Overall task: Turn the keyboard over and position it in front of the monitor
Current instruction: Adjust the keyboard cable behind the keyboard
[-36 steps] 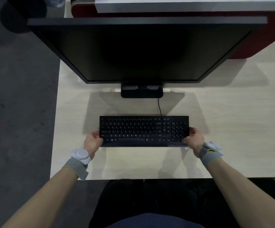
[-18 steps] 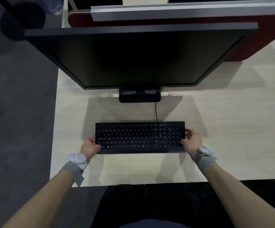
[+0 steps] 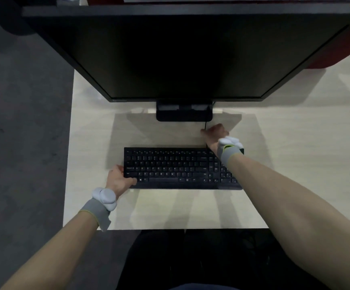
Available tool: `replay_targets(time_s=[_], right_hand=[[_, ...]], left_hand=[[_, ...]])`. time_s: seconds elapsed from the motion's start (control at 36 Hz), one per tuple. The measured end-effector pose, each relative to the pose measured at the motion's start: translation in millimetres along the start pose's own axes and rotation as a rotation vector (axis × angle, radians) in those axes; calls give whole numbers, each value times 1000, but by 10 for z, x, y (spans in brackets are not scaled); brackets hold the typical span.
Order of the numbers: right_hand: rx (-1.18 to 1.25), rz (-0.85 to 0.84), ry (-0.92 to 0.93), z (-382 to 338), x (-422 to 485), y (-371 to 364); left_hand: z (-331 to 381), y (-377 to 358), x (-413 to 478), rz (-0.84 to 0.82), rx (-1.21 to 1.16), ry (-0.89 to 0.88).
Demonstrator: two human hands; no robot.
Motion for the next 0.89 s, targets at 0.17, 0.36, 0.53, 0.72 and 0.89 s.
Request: replay_targets(time_s=[0.17,0.36,0.53,0.72,0.89], right_hand=[[-159,-7,0,-24,167,-39],[-159,57,-8,6,225,283],[-169,58,0,20,392,542],[-134,27,-26,274,799,611],[7,106,67,303,141,697]], left_hand=[[-1,1,29,24,0,5],[12,-1,-2,23,-12,0],[25,-13,18,27,-33,-9],[0,-49,43,35,-35,9],[-29,-27,41,12,-54,42]])
Point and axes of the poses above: each hand's wrist, its own x-axis towards the middle knuckle, its own y-axis out of the back of the hand, z = x × y, the point moved 2 cm from there along x, towards the middle knuckle, and after that the axes turned 8 degrees about y, right-handed, at the moved point
